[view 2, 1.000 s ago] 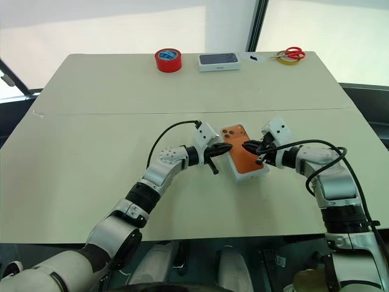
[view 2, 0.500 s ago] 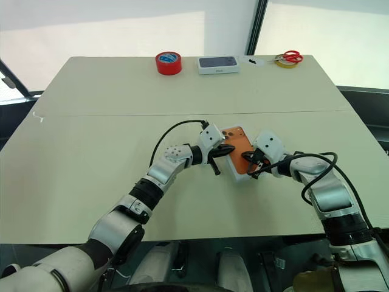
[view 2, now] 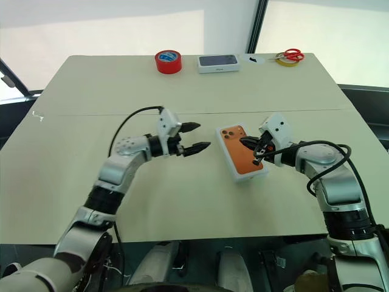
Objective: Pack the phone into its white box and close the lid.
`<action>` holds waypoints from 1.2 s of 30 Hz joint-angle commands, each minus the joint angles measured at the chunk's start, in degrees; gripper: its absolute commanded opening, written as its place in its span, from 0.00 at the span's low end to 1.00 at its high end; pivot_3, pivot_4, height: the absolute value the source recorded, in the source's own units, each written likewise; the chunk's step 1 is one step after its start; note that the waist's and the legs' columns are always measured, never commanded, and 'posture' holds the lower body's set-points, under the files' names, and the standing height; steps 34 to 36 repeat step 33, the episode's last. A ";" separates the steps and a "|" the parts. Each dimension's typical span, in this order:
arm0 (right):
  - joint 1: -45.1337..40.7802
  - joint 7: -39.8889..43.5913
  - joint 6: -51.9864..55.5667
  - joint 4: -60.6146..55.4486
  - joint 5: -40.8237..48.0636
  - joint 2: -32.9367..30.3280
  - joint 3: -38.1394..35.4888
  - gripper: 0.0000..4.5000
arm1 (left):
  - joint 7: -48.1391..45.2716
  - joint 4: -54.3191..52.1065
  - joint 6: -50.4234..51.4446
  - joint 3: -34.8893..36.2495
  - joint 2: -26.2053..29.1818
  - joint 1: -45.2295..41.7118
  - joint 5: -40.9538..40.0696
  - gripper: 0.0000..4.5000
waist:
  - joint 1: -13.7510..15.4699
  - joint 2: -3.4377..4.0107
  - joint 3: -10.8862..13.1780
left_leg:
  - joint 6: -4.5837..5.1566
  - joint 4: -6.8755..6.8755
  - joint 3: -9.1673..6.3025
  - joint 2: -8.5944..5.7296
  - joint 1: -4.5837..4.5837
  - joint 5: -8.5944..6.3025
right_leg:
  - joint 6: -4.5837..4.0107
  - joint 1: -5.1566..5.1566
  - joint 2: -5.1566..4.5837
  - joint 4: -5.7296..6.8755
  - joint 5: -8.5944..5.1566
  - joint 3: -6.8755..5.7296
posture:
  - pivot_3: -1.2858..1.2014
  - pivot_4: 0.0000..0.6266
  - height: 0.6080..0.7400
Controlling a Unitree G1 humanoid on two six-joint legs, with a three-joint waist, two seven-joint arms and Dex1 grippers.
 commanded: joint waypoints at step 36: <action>16.50 13.83 -16.68 5.45 3.04 -10.58 -15.11 0.99 | -7.00 -3.60 -2.37 23.71 28.72 28.04 -8.30 1.00 | -0.07 0.24 0.12 | 0.00 -0.44 0.09 0.01 0.07 -0.01 | -0.27 -0.15 -0.07 -0.16 -0.15 0.12 | 0.52 0.24 0.99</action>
